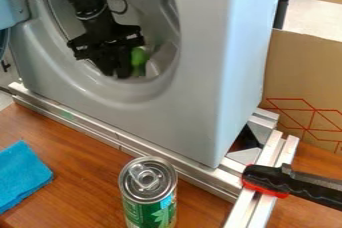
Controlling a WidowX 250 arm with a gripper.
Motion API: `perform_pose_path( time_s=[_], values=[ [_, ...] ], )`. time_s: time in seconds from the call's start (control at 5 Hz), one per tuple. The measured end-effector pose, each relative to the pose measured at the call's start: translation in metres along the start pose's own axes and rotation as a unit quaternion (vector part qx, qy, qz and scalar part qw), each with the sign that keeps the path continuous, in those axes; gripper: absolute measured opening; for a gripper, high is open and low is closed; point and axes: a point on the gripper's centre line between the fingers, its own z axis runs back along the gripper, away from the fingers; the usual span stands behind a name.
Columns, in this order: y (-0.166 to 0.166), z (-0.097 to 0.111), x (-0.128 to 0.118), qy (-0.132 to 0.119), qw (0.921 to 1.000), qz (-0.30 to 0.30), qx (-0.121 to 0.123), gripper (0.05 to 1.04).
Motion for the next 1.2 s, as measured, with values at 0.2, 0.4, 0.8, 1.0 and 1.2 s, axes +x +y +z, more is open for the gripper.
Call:
perform_pose_path(
  time_s=[0.2, 0.4, 0.8, 1.0, 1.2],
  values=[
    [-0.005, 0.0, -0.002, 0.004, 1.0, 0.002, -0.005, 0.33],
    [-0.007, 0.0, -0.004, 0.008, 0.9999, 0.004, -0.009, 0.33],
    [0.008, 0.012, -0.019, 0.084, 0.9919, -0.076, 0.058, 0.299],
    [0.019, 0.029, -0.038, 0.118, 0.981, -0.133, 0.077, 0.282],
    [0.033, 0.042, -0.06, 0.142, 0.9699, -0.171, 0.1, 0.282]
  ],
)
